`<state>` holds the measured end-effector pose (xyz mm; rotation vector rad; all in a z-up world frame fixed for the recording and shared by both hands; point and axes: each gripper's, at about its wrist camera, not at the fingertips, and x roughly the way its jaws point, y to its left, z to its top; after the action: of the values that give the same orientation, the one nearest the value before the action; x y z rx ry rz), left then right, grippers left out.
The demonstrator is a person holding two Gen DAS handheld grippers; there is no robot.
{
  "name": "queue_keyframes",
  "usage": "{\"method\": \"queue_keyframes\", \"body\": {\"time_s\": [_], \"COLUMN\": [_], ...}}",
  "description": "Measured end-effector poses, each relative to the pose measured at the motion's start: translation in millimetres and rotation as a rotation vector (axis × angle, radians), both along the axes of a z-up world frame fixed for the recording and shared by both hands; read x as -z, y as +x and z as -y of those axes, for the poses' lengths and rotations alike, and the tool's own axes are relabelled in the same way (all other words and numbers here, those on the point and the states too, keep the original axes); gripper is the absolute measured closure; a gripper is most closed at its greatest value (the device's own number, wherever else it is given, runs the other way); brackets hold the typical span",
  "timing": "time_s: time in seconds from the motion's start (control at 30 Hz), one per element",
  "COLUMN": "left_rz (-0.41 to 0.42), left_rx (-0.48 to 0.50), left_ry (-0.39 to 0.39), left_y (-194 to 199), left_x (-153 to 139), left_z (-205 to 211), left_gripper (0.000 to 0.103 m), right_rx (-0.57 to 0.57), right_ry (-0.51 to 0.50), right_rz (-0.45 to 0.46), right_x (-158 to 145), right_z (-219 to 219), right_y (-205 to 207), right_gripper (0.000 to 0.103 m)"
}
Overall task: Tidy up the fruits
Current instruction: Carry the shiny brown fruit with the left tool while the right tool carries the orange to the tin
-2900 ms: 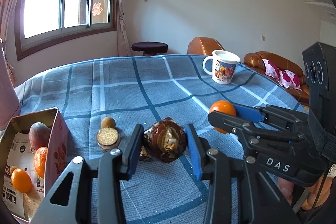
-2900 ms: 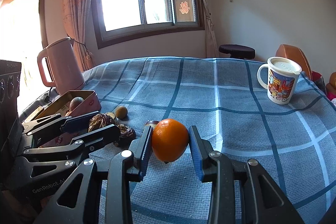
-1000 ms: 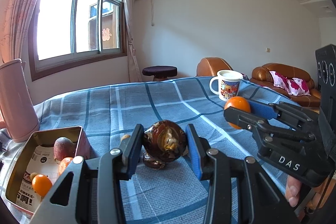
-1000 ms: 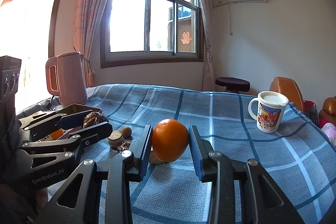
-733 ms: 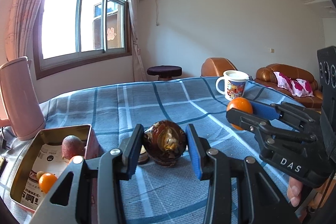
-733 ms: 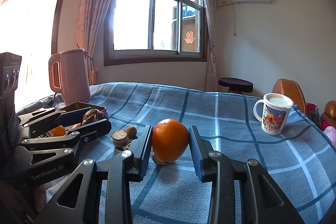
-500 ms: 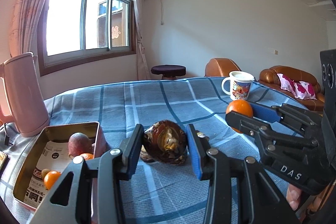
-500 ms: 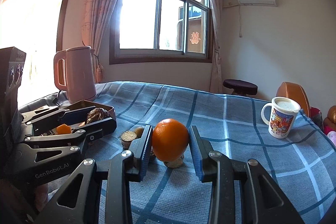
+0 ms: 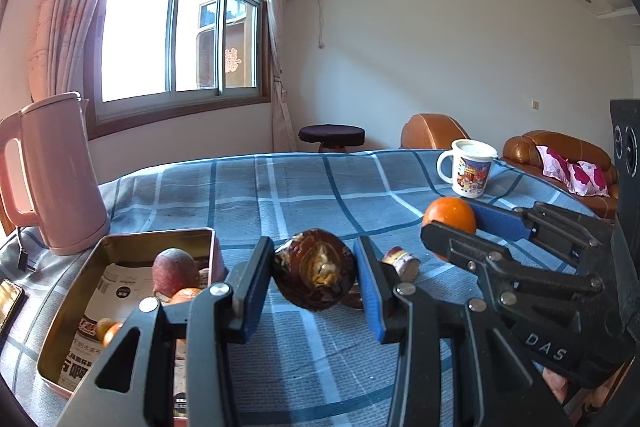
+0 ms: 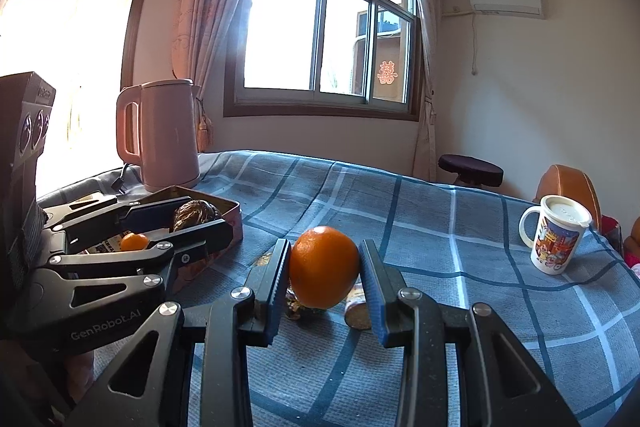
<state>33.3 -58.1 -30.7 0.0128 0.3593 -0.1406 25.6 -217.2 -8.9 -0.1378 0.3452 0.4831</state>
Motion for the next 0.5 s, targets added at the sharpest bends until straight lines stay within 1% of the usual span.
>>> {"method": "queue_keyframes", "body": {"time_s": [0.5], "left_rz": [-0.015], "left_rx": [-0.047], "left_ry": [-0.016], "left_y": [0.0], "left_x": [1.4], "left_z": [-25.1], "left_gripper": [0.06], "right_rx": [-0.049], "right_ry": [-0.019], "right_rz": [-0.011], "right_x": [2.5], "right_z": [-26.3], "right_y": [2.7], "right_gripper": [0.066]}}
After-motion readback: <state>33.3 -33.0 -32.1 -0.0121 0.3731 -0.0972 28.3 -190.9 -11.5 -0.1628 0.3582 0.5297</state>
